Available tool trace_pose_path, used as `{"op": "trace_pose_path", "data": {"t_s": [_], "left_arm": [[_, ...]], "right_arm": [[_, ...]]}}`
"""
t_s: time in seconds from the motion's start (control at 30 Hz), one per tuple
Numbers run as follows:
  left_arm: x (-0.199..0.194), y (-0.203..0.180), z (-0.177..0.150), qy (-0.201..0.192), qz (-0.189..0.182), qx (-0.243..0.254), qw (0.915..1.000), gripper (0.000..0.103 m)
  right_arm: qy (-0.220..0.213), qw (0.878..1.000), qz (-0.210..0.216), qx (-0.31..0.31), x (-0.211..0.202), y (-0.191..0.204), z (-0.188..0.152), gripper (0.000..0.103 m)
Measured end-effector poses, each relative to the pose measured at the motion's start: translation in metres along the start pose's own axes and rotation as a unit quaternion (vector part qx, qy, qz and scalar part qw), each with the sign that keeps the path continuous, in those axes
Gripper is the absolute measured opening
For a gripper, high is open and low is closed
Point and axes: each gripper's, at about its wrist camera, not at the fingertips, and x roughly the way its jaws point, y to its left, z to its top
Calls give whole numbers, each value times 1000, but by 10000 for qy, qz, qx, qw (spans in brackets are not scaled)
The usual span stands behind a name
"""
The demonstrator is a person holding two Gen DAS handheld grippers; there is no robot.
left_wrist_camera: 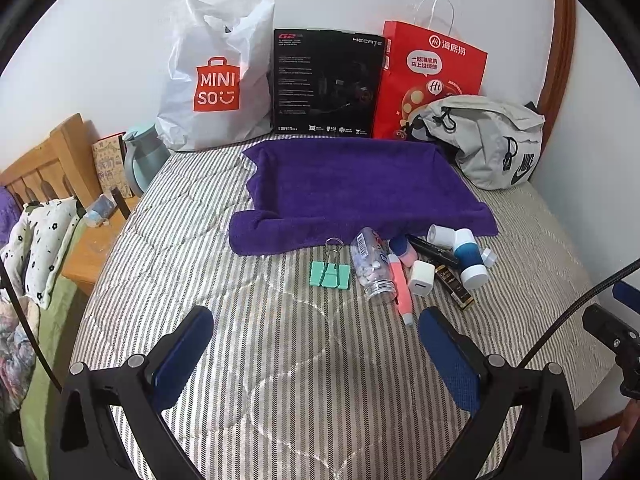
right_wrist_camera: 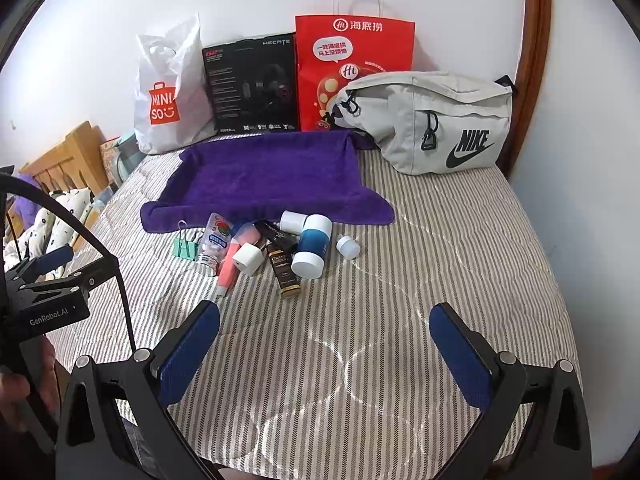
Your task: Organize rigid objects
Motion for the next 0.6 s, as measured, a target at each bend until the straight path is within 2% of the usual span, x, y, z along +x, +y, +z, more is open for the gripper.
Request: {"op": "trace_pose_path", "data": {"t_s": [0.6], "left_arm": [[-2,-2,-1,-26,12,62,10000,103]], "right_arm": [[10,10000,-15,-12,-2,0,-1,103]]}}
